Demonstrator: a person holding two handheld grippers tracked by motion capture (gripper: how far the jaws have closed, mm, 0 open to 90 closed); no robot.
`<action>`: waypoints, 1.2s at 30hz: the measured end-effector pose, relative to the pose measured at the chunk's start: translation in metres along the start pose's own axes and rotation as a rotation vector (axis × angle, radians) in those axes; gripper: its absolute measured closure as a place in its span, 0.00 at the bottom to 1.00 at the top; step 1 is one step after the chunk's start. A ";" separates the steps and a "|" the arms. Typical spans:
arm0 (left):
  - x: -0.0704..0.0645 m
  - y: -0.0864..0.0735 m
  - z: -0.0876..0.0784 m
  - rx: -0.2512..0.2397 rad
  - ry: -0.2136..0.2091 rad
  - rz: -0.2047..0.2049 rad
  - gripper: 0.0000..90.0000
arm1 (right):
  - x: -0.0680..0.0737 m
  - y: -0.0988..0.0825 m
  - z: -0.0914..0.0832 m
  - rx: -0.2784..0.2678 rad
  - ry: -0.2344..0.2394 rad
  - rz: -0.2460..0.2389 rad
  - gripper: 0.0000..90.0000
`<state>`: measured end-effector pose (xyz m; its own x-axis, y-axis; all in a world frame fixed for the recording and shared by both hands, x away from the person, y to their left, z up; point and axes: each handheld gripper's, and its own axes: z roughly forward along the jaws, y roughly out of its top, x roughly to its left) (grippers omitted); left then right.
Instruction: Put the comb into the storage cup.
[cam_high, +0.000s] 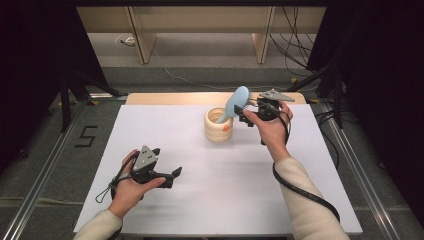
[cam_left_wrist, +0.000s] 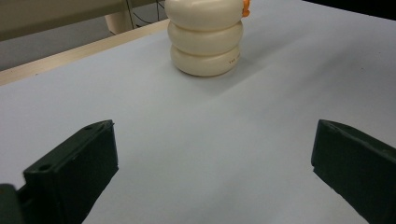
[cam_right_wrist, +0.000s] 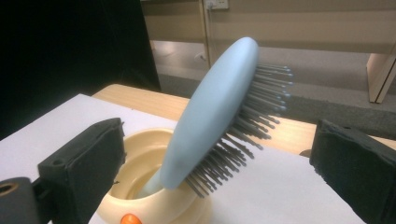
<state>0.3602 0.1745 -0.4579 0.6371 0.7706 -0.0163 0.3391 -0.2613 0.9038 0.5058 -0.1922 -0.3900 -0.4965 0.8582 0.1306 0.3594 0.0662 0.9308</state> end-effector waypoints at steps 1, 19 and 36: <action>0.000 0.000 0.000 0.000 0.000 0.000 0.00 | -0.001 0.000 -0.001 -0.001 0.001 -0.002 0.05; -0.001 -0.001 0.001 0.005 0.002 0.001 0.00 | -0.005 -0.021 -0.032 -0.003 0.036 -0.039 0.05; -0.003 -0.002 0.002 0.011 -0.003 0.001 0.00 | -0.010 -0.042 -0.054 0.026 0.052 -0.080 0.06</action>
<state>0.3593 0.1714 -0.4607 0.6394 0.7687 -0.0165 0.3460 -0.2684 0.8990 0.4531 -0.2307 -0.4118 -0.5645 0.8220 0.0747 0.3372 0.1471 0.9299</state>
